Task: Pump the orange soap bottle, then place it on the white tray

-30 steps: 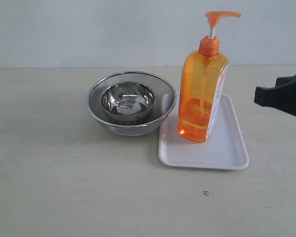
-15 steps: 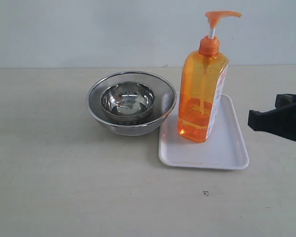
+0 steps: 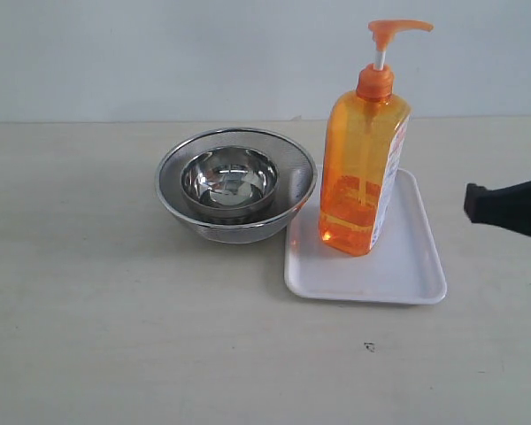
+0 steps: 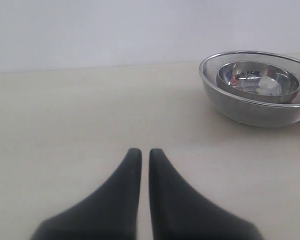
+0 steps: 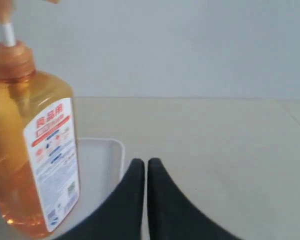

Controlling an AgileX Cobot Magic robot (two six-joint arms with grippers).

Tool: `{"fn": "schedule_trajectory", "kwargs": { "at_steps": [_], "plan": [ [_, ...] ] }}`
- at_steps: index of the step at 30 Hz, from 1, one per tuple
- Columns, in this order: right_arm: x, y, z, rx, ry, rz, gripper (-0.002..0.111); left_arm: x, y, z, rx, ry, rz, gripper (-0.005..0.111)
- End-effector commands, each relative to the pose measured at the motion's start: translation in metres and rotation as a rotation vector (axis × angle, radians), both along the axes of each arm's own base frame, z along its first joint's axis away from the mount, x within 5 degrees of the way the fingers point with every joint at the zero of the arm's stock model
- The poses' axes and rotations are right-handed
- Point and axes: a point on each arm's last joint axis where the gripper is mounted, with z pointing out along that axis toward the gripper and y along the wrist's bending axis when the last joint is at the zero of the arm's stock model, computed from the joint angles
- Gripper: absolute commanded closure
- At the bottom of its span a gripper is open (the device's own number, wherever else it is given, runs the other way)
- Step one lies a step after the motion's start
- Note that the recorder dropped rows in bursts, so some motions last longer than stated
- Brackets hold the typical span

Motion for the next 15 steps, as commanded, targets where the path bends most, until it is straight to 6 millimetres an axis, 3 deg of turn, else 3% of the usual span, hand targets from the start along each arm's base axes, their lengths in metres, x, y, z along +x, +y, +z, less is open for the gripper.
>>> {"fn": "schedule_trajectory", "kwargs": {
  "at_steps": [1, 11, 15],
  "plan": [
    [-0.001, 0.004, 0.019, -0.103, 0.016, 0.089, 0.108, 0.000, 0.000, -0.001, 0.010, -0.001, 0.003, 0.102],
    [-0.017, 0.010, 0.049, -0.121, 0.086, 0.362, 0.108, 0.000, 0.000, -0.001, 0.010, -0.001, 0.003, 0.102],
    [-0.027, 0.016, 0.050, -0.256, 0.139, 0.540, 0.108, 0.000, 0.000, -0.001, 0.010, -0.001, 0.003, 0.102]
  ]
}}
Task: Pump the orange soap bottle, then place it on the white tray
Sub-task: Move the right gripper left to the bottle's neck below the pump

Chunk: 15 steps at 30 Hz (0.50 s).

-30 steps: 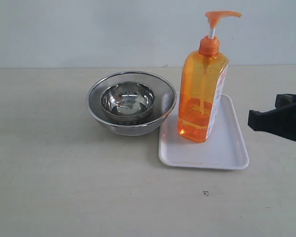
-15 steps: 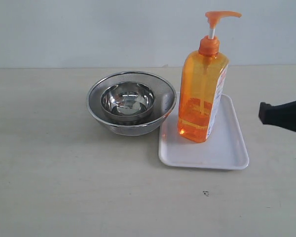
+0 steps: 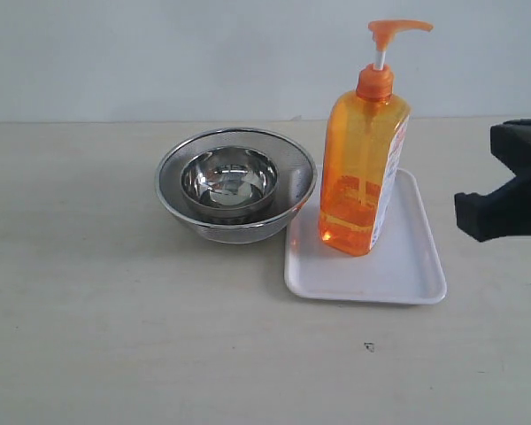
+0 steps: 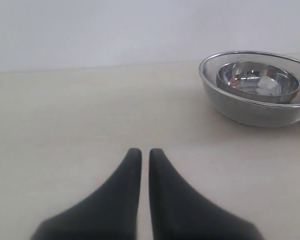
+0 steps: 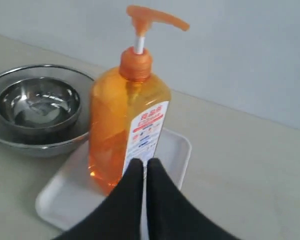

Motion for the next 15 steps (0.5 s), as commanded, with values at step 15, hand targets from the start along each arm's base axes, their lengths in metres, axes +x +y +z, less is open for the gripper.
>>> {"fn": "schedule_trajectory", "kwargs": {
  "at_steps": [15],
  "plan": [
    [0.021, -0.009, -0.008, 0.289, -0.366, 0.278, 0.108, 0.000, 0.000, -0.001, 0.008, 0.000, 0.003, 0.102]
  ]
}}
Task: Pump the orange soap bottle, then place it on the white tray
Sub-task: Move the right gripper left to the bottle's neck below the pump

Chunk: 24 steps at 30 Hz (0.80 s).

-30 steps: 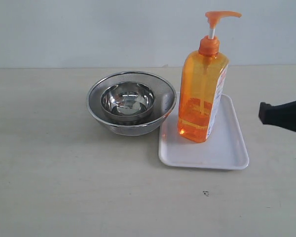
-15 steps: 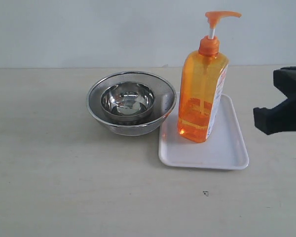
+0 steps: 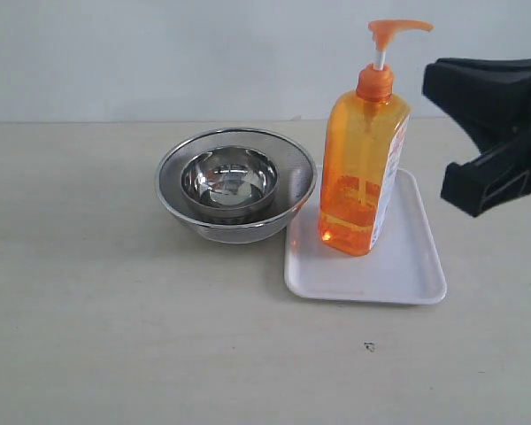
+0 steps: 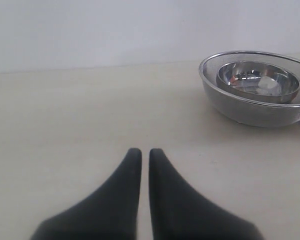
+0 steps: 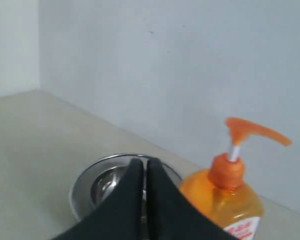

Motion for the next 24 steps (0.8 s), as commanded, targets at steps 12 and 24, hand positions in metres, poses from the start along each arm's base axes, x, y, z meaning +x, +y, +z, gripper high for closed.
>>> {"fn": "schedule_trajectory", "kwargs": {
  "at_steps": [12, 24],
  "plan": [
    [0.028, -0.017, -0.077, 0.138, -0.122, -0.217, 0.104, 0.000, 0.000, -0.001, 0.008, 0.000, 0.003, 0.102],
    [0.086, 0.016, -0.087, 0.131, -0.134, -0.154, 0.035, 0.000, 0.000, -0.001, 0.008, 0.000, 0.003, 0.102]
  ]
}}
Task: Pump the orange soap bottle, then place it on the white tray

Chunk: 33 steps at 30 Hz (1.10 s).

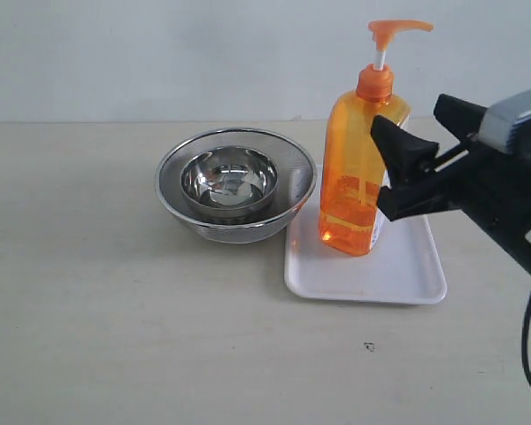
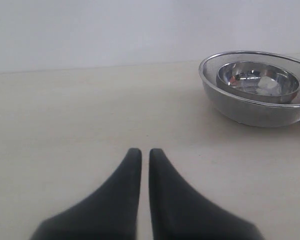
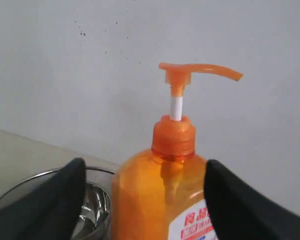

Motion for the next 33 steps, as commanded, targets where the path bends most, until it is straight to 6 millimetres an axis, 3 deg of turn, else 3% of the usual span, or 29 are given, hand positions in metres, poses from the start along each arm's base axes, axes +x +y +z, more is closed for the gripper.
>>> {"fn": "schedule_trajectory", "kwargs": {
  "at_steps": [1, 7, 16, 17, 20, 25, 29, 33],
  "plan": [
    [0.022, 0.009, 0.010, 0.034, -0.054, -0.005, 0.035, 0.000, 0.000, -0.001, 0.008, 0.000, 0.003, 0.102],
    [0.052, 0.022, 0.022, 0.021, -0.005, -0.014, 0.035, 0.000, 0.000, -0.001, 0.008, 0.000, 0.003, 0.102],
    [0.076, 0.030, 0.014, 0.057, 0.064, -0.045, 0.037, 0.000, 0.000, -0.001, 0.008, 0.000, 0.003, 0.102],
    [0.077, 0.030, 0.012, 0.060, 0.060, -0.049, 0.040, 0.000, 0.000, -0.001, 0.008, 0.000, 0.003, 0.102],
    [0.080, 0.031, 0.000, 0.028, 0.083, -0.052, 0.067, 0.000, 0.000, -0.001, 0.008, 0.000, 0.003, 0.102],
    [0.081, 0.031, -0.002, 0.014, 0.073, -0.054, 0.108, 0.000, 0.000, -0.001, 0.008, 0.000, 0.003, 0.102],
    [0.079, 0.029, 0.009, 0.013, 0.055, -0.049, 0.108, 0.000, 0.000, -0.001, 0.008, 0.000, 0.003, 0.102],
    [0.075, 0.011, 0.029, 0.022, 0.043, 0.068, 0.108, 0.000, 0.000, -0.001, 0.008, 0.000, 0.003, 0.102]
  ]
}}
